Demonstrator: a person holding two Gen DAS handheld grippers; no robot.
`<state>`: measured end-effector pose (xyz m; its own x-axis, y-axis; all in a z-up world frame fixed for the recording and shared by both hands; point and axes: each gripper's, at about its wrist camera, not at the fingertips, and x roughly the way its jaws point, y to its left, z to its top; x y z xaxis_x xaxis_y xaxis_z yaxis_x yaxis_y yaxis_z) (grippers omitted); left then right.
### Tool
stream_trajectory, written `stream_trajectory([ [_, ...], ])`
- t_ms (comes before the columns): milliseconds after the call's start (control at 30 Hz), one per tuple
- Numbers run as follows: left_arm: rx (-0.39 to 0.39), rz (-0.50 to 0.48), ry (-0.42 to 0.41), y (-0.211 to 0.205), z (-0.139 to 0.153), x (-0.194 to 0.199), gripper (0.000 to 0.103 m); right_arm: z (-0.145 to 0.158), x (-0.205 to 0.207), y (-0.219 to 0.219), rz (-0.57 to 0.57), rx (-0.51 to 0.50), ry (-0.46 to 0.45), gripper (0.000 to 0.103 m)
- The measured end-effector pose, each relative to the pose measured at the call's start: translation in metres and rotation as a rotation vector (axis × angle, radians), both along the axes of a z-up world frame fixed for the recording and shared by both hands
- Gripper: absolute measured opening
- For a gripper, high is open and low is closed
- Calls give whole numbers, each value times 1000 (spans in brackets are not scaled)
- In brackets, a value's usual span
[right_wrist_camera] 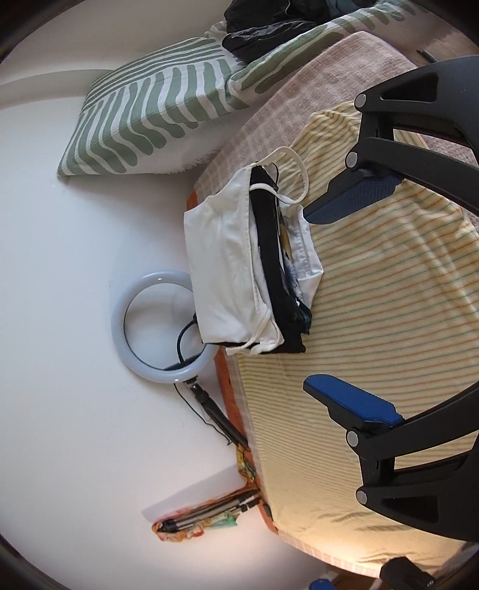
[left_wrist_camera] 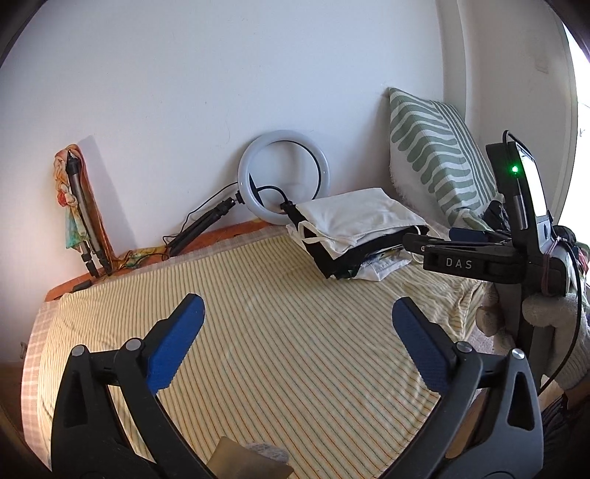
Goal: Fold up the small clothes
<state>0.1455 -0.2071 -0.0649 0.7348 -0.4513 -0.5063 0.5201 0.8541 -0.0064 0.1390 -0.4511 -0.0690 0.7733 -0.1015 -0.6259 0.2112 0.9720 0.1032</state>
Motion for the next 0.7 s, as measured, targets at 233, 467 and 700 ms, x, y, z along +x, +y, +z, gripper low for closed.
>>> stream_trajectory([
  [233,-5,7,44,0,-4,5,103,-2,1,-3,-13,-5,-1,84],
  [467,18,4,46,-4,-7,3,103,-2,0,-1,-13,-3,2,84],
  [700,16,6,44,-5,-6,1,103,-2,0,0,-14,-9,-1,84],
])
